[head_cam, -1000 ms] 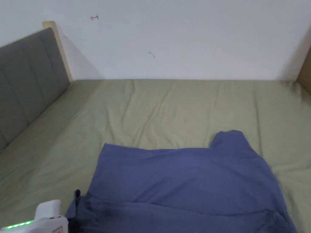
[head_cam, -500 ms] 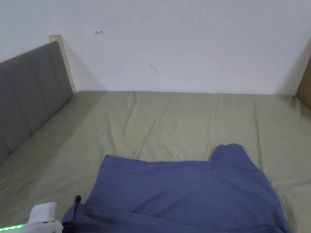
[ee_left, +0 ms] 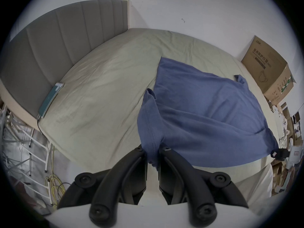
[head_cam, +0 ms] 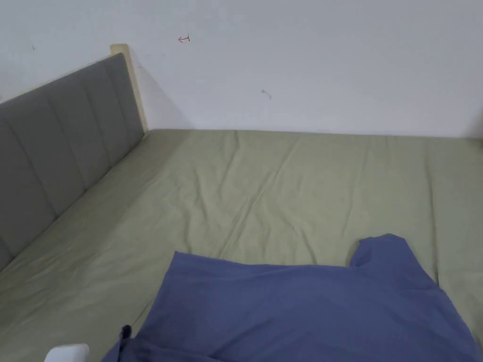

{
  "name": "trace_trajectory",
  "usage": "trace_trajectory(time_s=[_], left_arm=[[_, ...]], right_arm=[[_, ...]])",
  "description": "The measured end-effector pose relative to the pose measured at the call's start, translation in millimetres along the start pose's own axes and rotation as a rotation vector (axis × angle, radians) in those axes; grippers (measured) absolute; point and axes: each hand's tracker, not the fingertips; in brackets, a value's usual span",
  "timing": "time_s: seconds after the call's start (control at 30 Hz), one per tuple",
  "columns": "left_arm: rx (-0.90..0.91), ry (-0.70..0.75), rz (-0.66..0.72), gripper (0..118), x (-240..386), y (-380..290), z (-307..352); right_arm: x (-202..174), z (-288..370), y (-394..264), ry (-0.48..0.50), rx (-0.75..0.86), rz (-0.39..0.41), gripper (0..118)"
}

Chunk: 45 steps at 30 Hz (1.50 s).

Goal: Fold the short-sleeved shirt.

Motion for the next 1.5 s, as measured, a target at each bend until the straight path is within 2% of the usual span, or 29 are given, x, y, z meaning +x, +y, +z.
trace_trajectory(time_s=[0.03, 0.07, 0.1, 0.13, 0.17, 0.27, 0.3, 0.33, 0.37, 0.4, 0.43, 0.47, 0.5, 0.6, 0.67, 0.73, 0.8, 0.87, 0.93, 0.97, 1.03, 1.07, 1.1, 1.2, 1.33, 1.4, 1.43, 1.47, 1.5], left_arm=[[-0.025, -0.019, 0.021, 20, -2.9, -5.1, -2.0], [-0.059, -0.022, 0.046, 39, -5.9, -9.6, -5.0], [-0.083, 0.015, 0.057, 74, -6.8, -11.0, -6.4], [-0.094, 0.041, 0.049, 99, -7.2, -11.5, -6.1], [-0.069, 0.044, 0.046, 109, -7.0, -12.3, -1.8], [0.012, 0.018, 0.06, 106, -2.9, 0.4, 22.0], [0.045, -0.007, 0.068, 100, 0.8, 6.4, 29.1], [0.068, -0.027, 0.066, 87, 5.2, 11.2, 35.9], [0.111, -0.056, 0.062, 65, 12.2, 16.5, 43.0], [0.128, -0.073, 0.043, 34, 20.8, 22.1, 45.5], [0.127, -0.069, 0.023, 16, 28.8, 26.3, 45.4], [0.131, -0.067, 0.004, 8, 39.1, 30.2, 42.9], [0.133, -0.075, -0.035, 5, 48.8, 33.7, 38.2], [0.088, -0.094, -0.06, 0, 70.4, 37.3, 17.5], [0.08, -0.098, -0.047, 0, 80.5, 37.2, 6.2], [0.055, -0.11, -0.047, 0, 85.7, 38.7, -5.5], [0.041, -0.118, -0.053, 0, 89.5, 44.9, -13.1], [0.038, -0.117, -0.066, 0, 90.3, 53.6, -16.9], [0.038, -0.101, -0.063, 0, 90.2, 66.4, -20.4], [0.048, -0.096, -0.065, 0, 89.2, 72.4, -21.5], [0.061, -0.084, -0.054, 0, 85.8, 82.6, -24.9], [0.062, -0.081, -0.055, 0, 85.7, 87.5, -28.0], [0.062, -0.065, -0.051, 0, 86.0, 91.3, -30.5], [0.057, -0.04, -0.052, 0, 85.7, 97.3, -37.4], [0.04, -0.04, -0.036, 0, 79.3, 100.7, -47.4], [0.027, -0.024, -0.034, 0, 77.2, 102.6, -51.2], [0.03, -0.018, -0.033, 0, 76.3, 103.2, -52.2], [0.03, -0.017, -0.032, 0, 75.0, 104.7, -53.0], [0.034, -0.021, -0.025, 0, 73.7, 106.2, -53.8]], right_arm=[[-0.6, -4.0, -5.7, -0.025, 0.005, 0.016, 9], [-1.0, -7.5, -8.4, -0.086, 0.019, 0.023, 20], [-0.6, -8.6, -8.9, -0.124, 0.028, 0.015, 53], [0.8, -8.7, -7.5, -0.15, 0.032, 0.019, 77], [-0.1, -4.8, -5.2, -0.153, 0.041, 0.027, 86], [-5.2, 12.4, 6.6, -0.158, 0.119, 0.075, 86], [-9.0, 17.3, 11.8, -0.17, 0.133, 0.094, 86], [-12.8, 21.1, 16.1, -0.169, 0.153, 0.114, 84], [-17.9, 25.3, 20.6, -0.159, 0.185, 0.135, 80], [-25.1, 29.9, 26.1, -0.152, 0.208, 0.143, 64], [-30.1, 31.9, 30.2, -0.141, 0.216, 0.149, 46], [-36.0, 32.7, 34.7, -0.124, 0.226, 0.16, 30], [-45.4, 33.8, 38.4, -0.12, 0.228, 0.164, 20], [-57.3, 25.4, 47.0, -0.099, 0.24, 0.143, 0], [-59.4, 17.7, 51.6, -0.054, 0.246, 0.084, 0], [-60.1, 6.0, 60.1, 0.0, 0.186, 0.076, 0], [-61.4, -4.9, 76.0, -0.018, 0.185, 0.08, 0], [-64.6, -12.6, 101.8, -0.076, 0.205, 0.133, 0], [-63.4, -19.2, 138.1, -0.076, 0.225, 0.136, 0], [-63.0, -24.8, 160.9, -0.065, 0.231, 0.144, 6], [-63.6, -40.5, 200.3, -0.034, 0.245, 0.159, 61], [-59.9, -54.1, 223.0, -0.019, 0.243, 0.17, 85], [-61.6, -67.3, 242.5, -0.025, 0.217, 0.171, 93], [-65.2, -107.4, 281.0, -0.157, 0.114, 0.198, 93], [-50.7, -161.9, 308.0, -0.165, 0.012, 0.141, 93], [-42.0, -184.9, 306.8, -0.194, -0.051, 0.142, 91], [-39.7, -189.6, 303.6, -0.173, -0.051, 0.151, 90], [-43.9, -181.7, 300.1, -0.179, -0.01, 0.148, 82], [-50.3, -175.1, 300.1, -0.187, -0.005, 0.164, 65]])
